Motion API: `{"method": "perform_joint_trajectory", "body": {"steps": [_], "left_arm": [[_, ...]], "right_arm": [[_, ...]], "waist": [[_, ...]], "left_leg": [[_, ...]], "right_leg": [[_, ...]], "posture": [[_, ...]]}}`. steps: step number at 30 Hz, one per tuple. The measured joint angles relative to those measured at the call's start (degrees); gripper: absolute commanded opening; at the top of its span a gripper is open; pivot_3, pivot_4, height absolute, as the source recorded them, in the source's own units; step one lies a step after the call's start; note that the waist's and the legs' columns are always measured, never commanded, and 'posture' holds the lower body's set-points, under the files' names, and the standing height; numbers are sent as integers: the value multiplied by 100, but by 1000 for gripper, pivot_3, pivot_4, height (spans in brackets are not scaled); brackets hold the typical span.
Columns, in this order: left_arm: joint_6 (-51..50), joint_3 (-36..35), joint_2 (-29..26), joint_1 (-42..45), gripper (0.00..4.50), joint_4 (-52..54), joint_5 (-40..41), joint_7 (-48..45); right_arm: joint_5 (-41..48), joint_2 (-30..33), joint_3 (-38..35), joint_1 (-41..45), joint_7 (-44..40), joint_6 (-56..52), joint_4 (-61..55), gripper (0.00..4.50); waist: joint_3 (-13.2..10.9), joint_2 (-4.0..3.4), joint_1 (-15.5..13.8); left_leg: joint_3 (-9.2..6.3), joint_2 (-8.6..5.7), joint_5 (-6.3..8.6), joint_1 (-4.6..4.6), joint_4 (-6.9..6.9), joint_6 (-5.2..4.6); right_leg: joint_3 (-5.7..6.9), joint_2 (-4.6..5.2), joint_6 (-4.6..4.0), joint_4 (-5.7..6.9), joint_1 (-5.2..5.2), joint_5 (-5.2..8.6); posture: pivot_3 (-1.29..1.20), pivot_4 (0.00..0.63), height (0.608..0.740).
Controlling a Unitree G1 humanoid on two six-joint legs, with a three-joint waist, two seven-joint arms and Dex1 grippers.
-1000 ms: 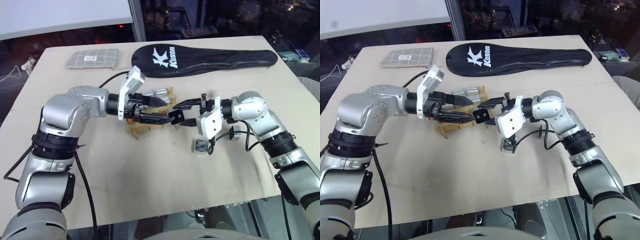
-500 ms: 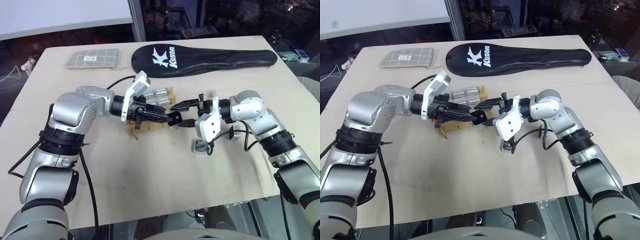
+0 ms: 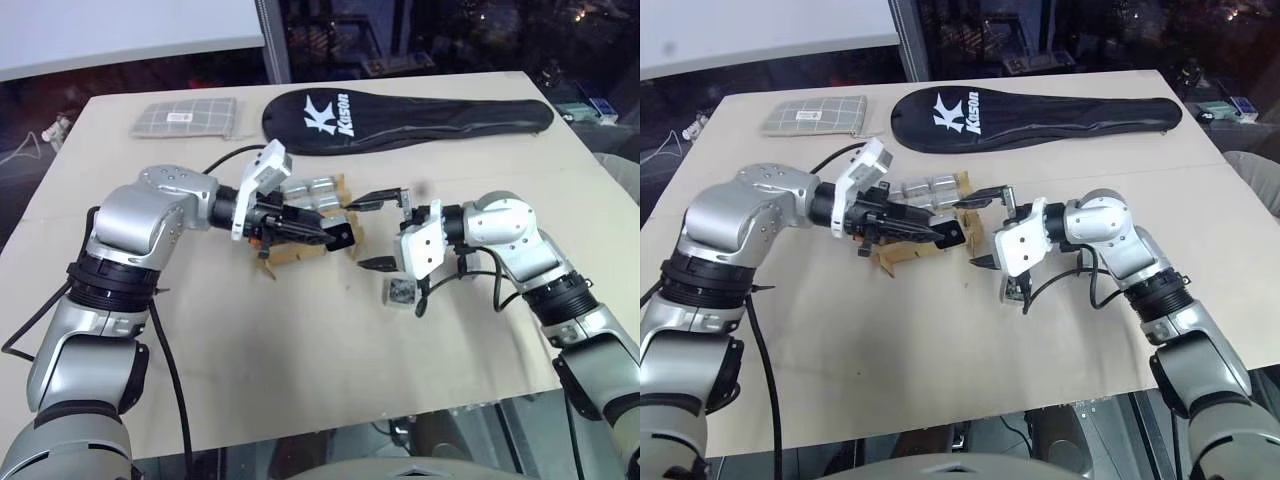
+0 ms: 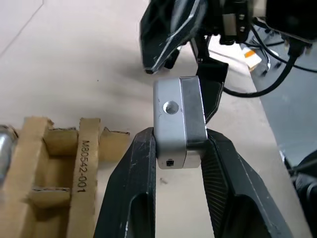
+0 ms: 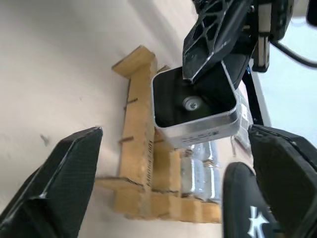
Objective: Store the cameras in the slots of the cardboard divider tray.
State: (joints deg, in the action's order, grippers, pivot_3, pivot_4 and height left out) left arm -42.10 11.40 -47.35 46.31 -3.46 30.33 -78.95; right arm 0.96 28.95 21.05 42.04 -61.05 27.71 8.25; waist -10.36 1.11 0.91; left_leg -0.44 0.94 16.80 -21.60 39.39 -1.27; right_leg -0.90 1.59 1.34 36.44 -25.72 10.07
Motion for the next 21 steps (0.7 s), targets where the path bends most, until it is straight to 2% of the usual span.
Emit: {"method": "perform_joint_trajectory", "body": {"steps": [3, 10, 15, 18, 21], "left_arm": [[522, -218, -36, -32, 719, -222, -114, -105], [2234, -666, -459, -343, 719, -1376, -691, -614], [3024, -676, -482, -376, 719, -2007, -968, -986], [3544, -629, -468, -328, 719, -2611, -1299, -1089], [4004, -584, -254, -126, 719, -3199, -1646, -1026]], "right_arm": [[779, 297, -295, -545, -137, -853, -690, 4427], [3674, 1707, -1939, -2898, -363, -4085, -2323, 4427], [4421, 2055, -2882, -4124, -789, -4644, -2521, 4427], [4436, 2151, -3322, -4938, -1306, -4529, -2476, 4427], [4297, 2147, -3590, -5257, -1579, -4326, -2285, 4427]], "waist": [[0, 0, -35], [1, 3, -50], [2, 6, -50], [3, 9, -53], [6, 16, -49]], "left_leg": [[-5, -2, 0, -6, 1, 0], [-5, -16, 2, -9, 0, -4], [-6, -16, 1, -7, 5, -5], [-6, -17, 1, -3, 7, -5], [-3, -17, 1, -4, 23, -5]], "right_leg": [[6, 5, 0, -4, 0, 0], [10, 19, 4, -14, 5, 2], [9, 17, 24, -7, 6, 14], [8, 16, 27, 0, 8, 16], [5, 15, 36, 6, 8, 13]], "posture": [[0, 150, 740], [0, 150, 740], [0, 150, 740], [0, 150, 740], [0, 150, 740]]}}
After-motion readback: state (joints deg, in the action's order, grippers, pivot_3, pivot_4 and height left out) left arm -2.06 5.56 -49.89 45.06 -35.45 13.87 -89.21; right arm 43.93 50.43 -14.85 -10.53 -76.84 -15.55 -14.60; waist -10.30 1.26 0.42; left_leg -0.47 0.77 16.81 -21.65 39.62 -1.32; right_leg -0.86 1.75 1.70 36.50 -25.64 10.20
